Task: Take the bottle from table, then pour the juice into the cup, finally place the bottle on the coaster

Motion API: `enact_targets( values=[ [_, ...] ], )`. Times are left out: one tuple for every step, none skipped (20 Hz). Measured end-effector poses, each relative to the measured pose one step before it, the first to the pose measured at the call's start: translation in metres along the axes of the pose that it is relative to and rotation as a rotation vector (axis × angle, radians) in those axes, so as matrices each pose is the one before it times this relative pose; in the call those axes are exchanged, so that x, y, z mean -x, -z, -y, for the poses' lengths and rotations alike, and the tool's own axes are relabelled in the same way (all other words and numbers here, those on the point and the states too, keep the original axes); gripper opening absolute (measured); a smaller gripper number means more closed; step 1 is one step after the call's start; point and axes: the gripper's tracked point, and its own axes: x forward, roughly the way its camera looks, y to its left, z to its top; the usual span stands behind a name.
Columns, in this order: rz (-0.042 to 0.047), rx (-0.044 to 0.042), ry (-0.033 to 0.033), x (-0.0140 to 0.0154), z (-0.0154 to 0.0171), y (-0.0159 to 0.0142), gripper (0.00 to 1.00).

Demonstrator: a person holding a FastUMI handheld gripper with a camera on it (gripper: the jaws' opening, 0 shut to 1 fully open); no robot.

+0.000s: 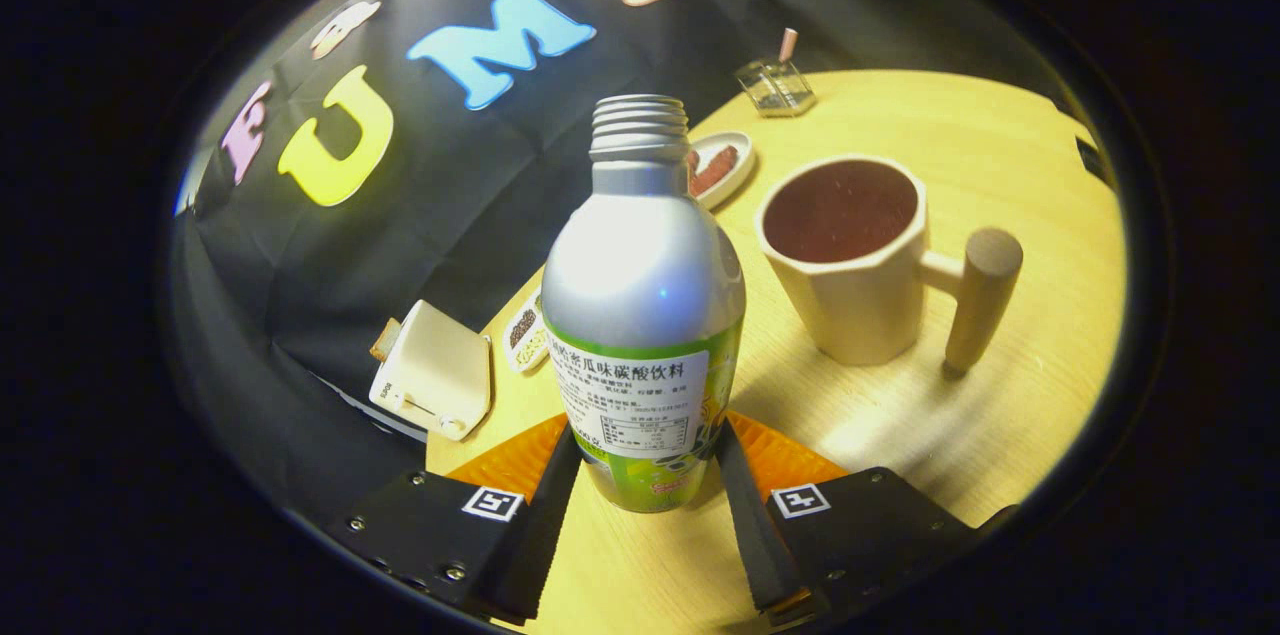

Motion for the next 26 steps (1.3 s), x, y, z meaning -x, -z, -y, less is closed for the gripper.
enact_targets(
  values=[
    [0.02152,0.03145,0.00256,-0.00040,-0.00385,-0.00316,0.75],
    [0.02173,0.02885,0.00834,-0.00086,-0.00327,-0.00451,0.75],
    [0.02166,0.02681,0.01142,-0.00346,-0.00181,-0.00385,0.75],
    [0.02063,0.02570,0.00797,-0.00242,-0.00211,-0.00418,0.75],
    [0.01584,0.02413,0.00944,-0.00100,-0.00265,-0.00230,0.75],
    [0.01477,0.02493,0.00720,-0.00095,-0.00247,-0.00356,0.75],
    [0.01193,0.02522,0.00828,-0.00029,-0.00188,-0.00404,0.75],
    [0.01203,0.02674,0.00836,-0.00117,-0.00265,-0.00400,0.75],
    [0.01067,0.02821,0.01177,-0.00216,-0.00156,-0.00298,0.75],
    [0.01144,0.02703,0.01162,-0.00329,-0.00107,-0.00380,0.75],
    [0.01111,0.02530,0.01378,-0.00563,-0.00052,-0.00451,0.75],
    [0.00660,0.02268,0.01335,-0.00374,-0.00127,-0.00274,0.75],
    [0.00566,0.01901,0.00863,-0.00469,-0.00083,-0.00419,0.75],
    [0.00173,0.01594,0.00986,-0.00536,-0.00165,-0.00178,0.75],
    [0.00013,0.01429,0.01009,-0.00540,-0.00104,-0.00034,0.75],
    [0.00035,0.01053,0.01280,-0.00570,-0.00027,-0.00028,0.75],
    [0.00164,0.00738,0.00758,-0.00450,-0.00104,0.00075,0.75],
    [-0.00140,0.00348,0.00748,-0.00518,-0.00224,0.00055,0.75],
    [-0.00145,0.00464,0.00828,-0.00442,-0.00037,0.00093,0.76],
    [-0.00347,0.00803,0.00972,-0.00495,-0.00089,0.00125,0.76],
    [-0.00052,0.01046,0.00697,-0.00447,-0.00016,0.00149,0.76],
    [-0.00253,0.01138,0.00705,-0.00368,-0.00046,0.00039,0.76],
    [0.00119,0.01198,0.00738,-0.00367,0.00099,0.00073,0.76],
    [0.00400,0.01109,0.00808,-0.00339,0.00126,-0.00062,0.77],
    [-0.00188,0.00586,0.00480,-0.00467,0.00069,0.00031,0.77],
    [-0.00099,0.00033,0.00115,-0.00447,-0.00036,-0.00002,0.76]
  ],
)
